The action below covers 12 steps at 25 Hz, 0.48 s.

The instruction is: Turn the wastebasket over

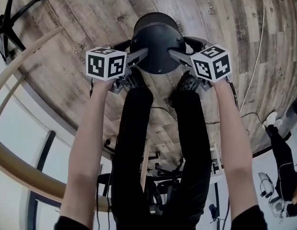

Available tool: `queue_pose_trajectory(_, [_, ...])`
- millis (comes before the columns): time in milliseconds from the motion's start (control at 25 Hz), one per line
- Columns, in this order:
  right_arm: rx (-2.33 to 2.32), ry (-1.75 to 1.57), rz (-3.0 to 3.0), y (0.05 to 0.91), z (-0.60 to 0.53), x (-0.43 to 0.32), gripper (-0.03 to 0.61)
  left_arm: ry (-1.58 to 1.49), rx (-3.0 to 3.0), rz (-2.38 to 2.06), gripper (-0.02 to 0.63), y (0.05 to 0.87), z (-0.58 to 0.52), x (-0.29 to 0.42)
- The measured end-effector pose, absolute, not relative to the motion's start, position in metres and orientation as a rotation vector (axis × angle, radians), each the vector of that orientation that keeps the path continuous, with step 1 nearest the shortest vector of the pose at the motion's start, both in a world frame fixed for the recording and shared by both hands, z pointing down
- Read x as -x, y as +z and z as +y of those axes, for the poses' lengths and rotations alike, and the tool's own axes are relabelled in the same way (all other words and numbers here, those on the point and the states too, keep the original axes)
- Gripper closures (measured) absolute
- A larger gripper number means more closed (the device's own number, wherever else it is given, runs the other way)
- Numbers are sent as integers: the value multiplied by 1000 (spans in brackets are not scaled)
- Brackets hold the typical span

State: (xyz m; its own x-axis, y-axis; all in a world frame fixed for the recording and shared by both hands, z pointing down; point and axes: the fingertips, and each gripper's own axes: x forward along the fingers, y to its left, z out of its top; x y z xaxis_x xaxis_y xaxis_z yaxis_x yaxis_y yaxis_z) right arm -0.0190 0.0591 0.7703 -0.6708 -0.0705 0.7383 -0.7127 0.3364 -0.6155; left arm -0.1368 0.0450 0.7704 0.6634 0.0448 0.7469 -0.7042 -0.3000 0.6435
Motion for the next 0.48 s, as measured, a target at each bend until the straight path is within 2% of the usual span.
queue_pose_trajectory(480, [-714, 1146, -2056, 749, 50, 11, 242, 835, -1915, -626, 279, 745, 34, 128])
